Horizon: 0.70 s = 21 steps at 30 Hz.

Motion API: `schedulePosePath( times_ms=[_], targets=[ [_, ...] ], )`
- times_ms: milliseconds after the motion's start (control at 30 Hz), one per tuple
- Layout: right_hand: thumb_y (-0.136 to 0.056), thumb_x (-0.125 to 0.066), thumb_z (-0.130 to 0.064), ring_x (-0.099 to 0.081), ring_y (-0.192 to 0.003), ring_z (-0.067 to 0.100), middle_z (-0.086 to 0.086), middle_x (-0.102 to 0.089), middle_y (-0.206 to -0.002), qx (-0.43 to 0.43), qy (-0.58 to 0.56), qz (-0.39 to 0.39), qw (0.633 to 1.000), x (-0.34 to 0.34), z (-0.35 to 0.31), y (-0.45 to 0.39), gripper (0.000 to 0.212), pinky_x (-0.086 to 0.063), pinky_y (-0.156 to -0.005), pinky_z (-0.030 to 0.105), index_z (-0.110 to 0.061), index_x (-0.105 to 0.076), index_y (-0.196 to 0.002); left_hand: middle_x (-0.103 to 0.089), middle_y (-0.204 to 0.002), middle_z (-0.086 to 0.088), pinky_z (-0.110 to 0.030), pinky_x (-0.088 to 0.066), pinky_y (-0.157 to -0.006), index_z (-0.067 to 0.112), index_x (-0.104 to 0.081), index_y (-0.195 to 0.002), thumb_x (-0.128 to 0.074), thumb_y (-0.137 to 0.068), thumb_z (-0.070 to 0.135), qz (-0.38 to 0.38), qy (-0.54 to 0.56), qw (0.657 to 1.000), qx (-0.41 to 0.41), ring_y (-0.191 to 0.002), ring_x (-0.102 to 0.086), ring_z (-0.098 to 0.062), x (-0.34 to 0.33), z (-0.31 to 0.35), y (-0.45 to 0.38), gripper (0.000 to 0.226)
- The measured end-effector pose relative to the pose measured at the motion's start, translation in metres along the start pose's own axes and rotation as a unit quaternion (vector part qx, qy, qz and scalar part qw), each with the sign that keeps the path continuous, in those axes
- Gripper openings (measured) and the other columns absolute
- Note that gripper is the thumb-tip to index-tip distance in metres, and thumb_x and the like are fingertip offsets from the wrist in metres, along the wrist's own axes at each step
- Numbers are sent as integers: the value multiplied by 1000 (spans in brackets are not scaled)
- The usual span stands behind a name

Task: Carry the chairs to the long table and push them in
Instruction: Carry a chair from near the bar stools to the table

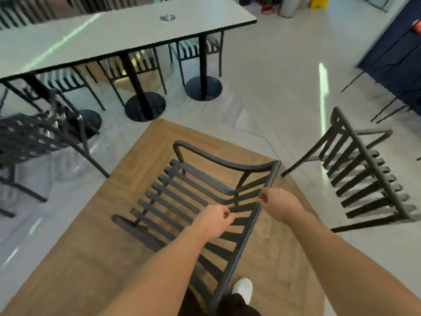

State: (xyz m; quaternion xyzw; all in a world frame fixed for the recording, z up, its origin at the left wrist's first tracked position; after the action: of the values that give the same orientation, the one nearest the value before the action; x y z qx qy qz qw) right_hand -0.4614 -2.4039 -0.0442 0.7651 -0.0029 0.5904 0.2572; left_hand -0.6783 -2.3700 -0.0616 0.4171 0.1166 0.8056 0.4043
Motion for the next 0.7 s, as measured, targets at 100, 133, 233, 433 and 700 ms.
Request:
schedulePosePath(
  times_ms=[100, 133, 233, 433, 700],
  targets=[
    [-97, -59, -35, -57, -69, 5, -12, -59, -78, 32, 21, -8, 999, 3, -2, -5, 8, -48, -61, 26, -36, -60, -90, -68, -90, 17, -15, -45, -67, 42, -65, -114, -53, -101, 52, 24, 3, 999, 25, -82, -65, 3, -3, 3, 8, 20],
    [-97, -59, -35, -57, -69, 5, -13, -60, -77, 43, 25, -13, 999, 3, -3, -7, 10, -48, -60, 25, -37, -59, -87, -68, -93, 16, -17, -47, -70, 42, -65, -115, -53, -101, 52, 29, 7, 999, 29, -84, -65, 2, -3, 3, 10, 21],
    [-96, -61, -36, -57, -71, 4, -12, -58, -81, 69, 43, -19, 997, 5, -7, -9, 15, -46, -60, 24, -40, -54, -83, -69, -105, 12, -27, -56, -88, 35, -65, -122, -52, -103, 49, 33, 10, 999, 30, -94, -65, -4, -2, 5, 19, 27],
    [-88, -72, -40, -55, -100, 14, -8, -61, -110, 137, 110, -73, 982, -2, -5, -6, 31, -54, -85, 32, -34, -63, -117, -69, -122, 3, -30, -54, -96, 29, -61, -134, -50, -105, 48, 28, 6, 999, 42, -109, -66, -12, -12, 6, 29, 37],
    [-83, -79, -40, -57, -116, 16, -8, -62, -122, 248, 199, -102, 943, -21, -2, -30, 48, -50, -92, 34, -36, -60, -127, -69, -118, 10, -19, -49, -82, 34, -61, -135, -52, -102, 52, 95, 71, 986, 118, -94, -60, 0, -46, 2, 23, 38]
  ],
)
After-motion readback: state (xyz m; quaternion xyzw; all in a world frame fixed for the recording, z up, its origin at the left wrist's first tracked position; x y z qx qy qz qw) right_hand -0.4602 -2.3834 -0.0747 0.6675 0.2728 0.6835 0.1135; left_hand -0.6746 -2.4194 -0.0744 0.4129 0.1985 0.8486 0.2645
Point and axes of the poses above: each hand's wrist, its own y-axis away from the middle knuckle, its own x-axis out of the back of the hand, z = x × y, the point moved 5 cm from there along -y, towards the middle knuckle
